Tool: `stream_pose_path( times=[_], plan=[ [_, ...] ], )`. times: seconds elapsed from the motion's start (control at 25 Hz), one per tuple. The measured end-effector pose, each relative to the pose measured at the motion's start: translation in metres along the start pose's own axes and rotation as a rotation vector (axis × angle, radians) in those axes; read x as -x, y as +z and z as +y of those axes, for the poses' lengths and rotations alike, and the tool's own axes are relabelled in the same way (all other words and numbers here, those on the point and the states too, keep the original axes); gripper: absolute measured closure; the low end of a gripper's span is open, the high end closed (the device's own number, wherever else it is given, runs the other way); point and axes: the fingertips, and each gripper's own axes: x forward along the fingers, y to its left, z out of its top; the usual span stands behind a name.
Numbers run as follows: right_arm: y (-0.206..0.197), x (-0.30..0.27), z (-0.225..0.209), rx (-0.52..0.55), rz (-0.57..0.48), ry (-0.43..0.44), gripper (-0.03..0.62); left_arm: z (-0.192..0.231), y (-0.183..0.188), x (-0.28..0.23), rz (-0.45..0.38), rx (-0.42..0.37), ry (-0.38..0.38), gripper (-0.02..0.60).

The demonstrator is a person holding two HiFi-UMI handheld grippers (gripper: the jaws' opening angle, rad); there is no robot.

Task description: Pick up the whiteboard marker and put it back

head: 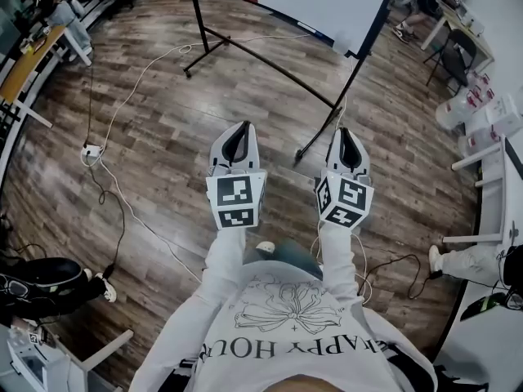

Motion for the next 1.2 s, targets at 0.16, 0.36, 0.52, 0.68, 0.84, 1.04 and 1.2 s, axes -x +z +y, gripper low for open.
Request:
stream_pose_path(
  times=[0.16,0.36,0.52,0.68,0.84,1.04,1.2],
  plan=[
    [-0.002,-0.011,0.008,0.013,0.012,0.004,0.571,0.013,-0.004,-0.008,0.008,0.005,0.0,0.575],
    [-0.003,-0.038,0.013,0.018,0.021,0.019,0.569,0.026,-0.009,-0.032,0.021,0.014,0.01,0.575],
    [-0.006,-0.076,0.007,0.024,0.029,0.034,0.55,0.032,-0.009,-0.067,0.027,0.018,0.023,0.575],
    [-0.005,-0.124,-0.002,0.025,0.026,0.058,0.527,0.036,-0.006,-0.112,0.027,0.017,0.04,0.575],
    [0.004,-0.182,-0.017,0.048,0.025,0.079,0.509,0.041,0.006,-0.166,0.027,0.018,0.06,0.575],
    [0.015,-0.259,-0.039,0.06,0.025,0.106,0.5,0.045,0.021,-0.238,0.027,0.021,0.091,0.575],
    [0.021,-0.314,-0.052,0.083,0.021,0.135,0.5,0.045,0.029,-0.292,0.026,0.025,0.107,0.575]
  ],
)
